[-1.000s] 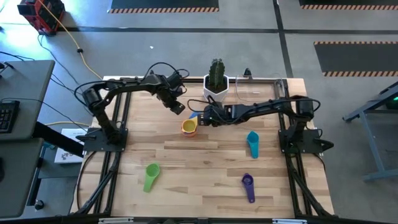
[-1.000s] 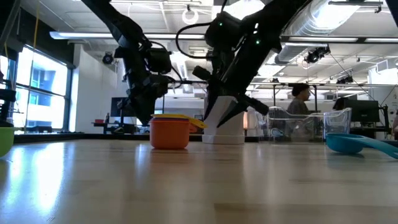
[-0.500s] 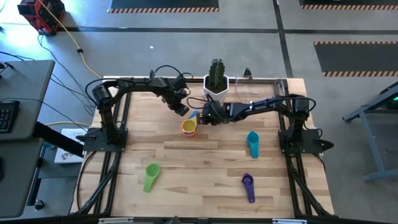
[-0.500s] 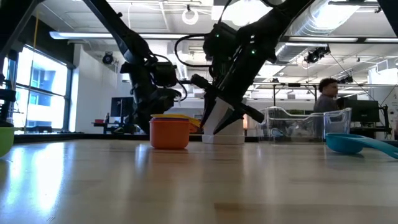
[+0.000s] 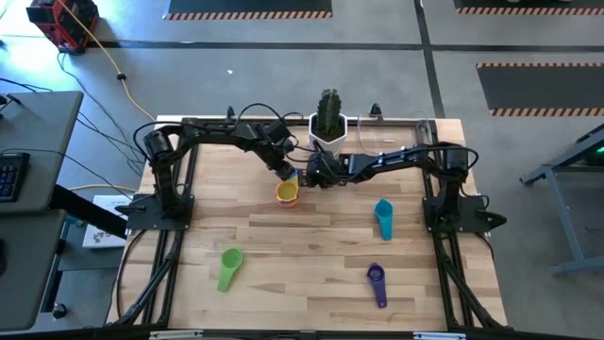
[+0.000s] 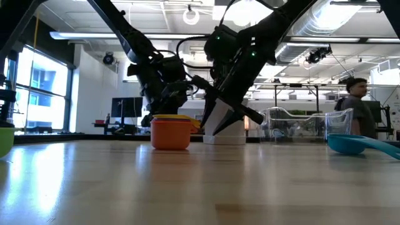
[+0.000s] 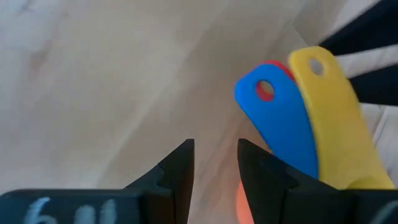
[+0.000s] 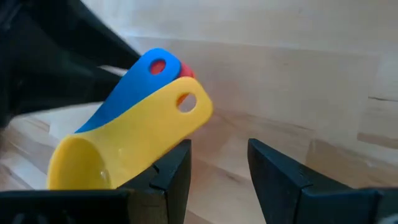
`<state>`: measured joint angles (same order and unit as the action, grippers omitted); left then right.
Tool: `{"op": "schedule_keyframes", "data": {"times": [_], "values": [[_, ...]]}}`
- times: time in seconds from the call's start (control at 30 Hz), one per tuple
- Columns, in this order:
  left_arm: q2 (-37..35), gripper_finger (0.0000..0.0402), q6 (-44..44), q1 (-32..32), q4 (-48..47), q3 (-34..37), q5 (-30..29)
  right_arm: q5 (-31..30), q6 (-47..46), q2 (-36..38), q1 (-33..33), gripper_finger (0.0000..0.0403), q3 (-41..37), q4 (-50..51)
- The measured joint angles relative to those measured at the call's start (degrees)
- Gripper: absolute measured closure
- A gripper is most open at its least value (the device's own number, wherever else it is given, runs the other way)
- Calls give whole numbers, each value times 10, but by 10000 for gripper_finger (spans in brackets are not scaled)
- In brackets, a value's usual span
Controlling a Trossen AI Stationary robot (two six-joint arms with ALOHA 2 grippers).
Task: Nest measuring cups in basket
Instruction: Stack the yellow measuring cup on top of the blue measuring cup
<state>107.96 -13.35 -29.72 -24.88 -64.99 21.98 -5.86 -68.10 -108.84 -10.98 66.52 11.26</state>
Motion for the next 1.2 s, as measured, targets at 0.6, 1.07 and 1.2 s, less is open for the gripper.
{"op": "schedule_keyframes", "data": {"times": [0.6, 1.07, 1.2], "values": [[0, 289, 77, 35, 7, 0, -2, 21, 39, -12, 1, 253, 2, -27], [0, 289, 74, 59, -21, 0, 0, 66, -2, -11, 34, 253, 3, -27], [0, 289, 74, 74, -42, 0, 0, 69, -24, -11, 53, 253, 3, -26]]}}
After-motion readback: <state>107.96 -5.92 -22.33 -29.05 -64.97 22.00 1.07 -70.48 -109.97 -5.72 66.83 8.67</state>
